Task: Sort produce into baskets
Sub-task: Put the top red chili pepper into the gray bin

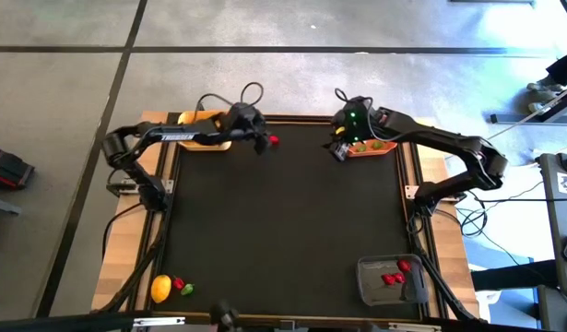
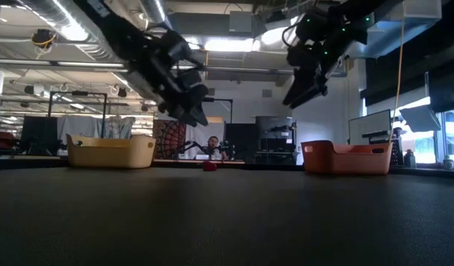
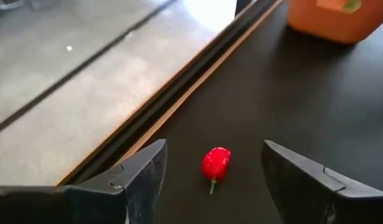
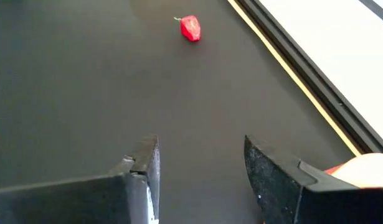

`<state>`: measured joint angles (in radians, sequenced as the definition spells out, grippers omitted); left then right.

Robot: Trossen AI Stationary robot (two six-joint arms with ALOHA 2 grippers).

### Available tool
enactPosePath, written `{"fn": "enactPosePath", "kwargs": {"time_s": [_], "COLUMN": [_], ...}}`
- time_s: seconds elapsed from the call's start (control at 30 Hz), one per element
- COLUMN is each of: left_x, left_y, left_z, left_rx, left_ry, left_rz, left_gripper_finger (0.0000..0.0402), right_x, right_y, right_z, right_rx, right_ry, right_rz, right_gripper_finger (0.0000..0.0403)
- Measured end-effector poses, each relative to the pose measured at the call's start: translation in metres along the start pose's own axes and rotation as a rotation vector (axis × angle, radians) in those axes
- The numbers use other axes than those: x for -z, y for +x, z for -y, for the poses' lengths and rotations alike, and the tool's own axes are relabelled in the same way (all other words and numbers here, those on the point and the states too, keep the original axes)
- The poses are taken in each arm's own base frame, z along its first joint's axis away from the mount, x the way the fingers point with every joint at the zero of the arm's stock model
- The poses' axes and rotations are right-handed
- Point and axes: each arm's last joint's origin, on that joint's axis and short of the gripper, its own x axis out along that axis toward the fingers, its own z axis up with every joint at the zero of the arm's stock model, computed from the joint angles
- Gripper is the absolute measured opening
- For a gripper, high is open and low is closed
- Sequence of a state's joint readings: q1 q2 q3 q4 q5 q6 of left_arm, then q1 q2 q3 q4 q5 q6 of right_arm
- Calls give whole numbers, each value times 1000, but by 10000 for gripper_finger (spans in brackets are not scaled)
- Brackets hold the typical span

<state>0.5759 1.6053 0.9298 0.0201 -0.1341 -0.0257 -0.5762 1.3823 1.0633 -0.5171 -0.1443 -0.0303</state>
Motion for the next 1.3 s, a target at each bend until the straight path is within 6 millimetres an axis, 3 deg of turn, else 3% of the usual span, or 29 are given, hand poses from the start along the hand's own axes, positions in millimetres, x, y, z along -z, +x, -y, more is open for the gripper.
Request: {"fn": "enactPosePath", "kwargs": {"time_s": [0.2,0.37,0.87,1.03,1.3], "left_x": [-7,-1,28,35,34], "left_y": [33,56,90,97,99], "left_z": [-2,-1,-9,-8,-2], "left_rx": [66,86,145,167,183], "left_ry": [11,81,238,306,429], "left_rz": [-109,-161,-246,-254,-218], "left_gripper_finger": [255,255,246,214,117], "right_x": [2,2,2,2,2], "right_y": [-1,-1,-1,-1,-1], "right_z": [0,0,0,0,0], "right_rx": [5,5,5,4,2], "right_ry": [0,0,-3,-2,-2], "right_rz": [-8,-7,-8,-8,-8], "right_gripper_finger": [169,169,170,170,170]}}
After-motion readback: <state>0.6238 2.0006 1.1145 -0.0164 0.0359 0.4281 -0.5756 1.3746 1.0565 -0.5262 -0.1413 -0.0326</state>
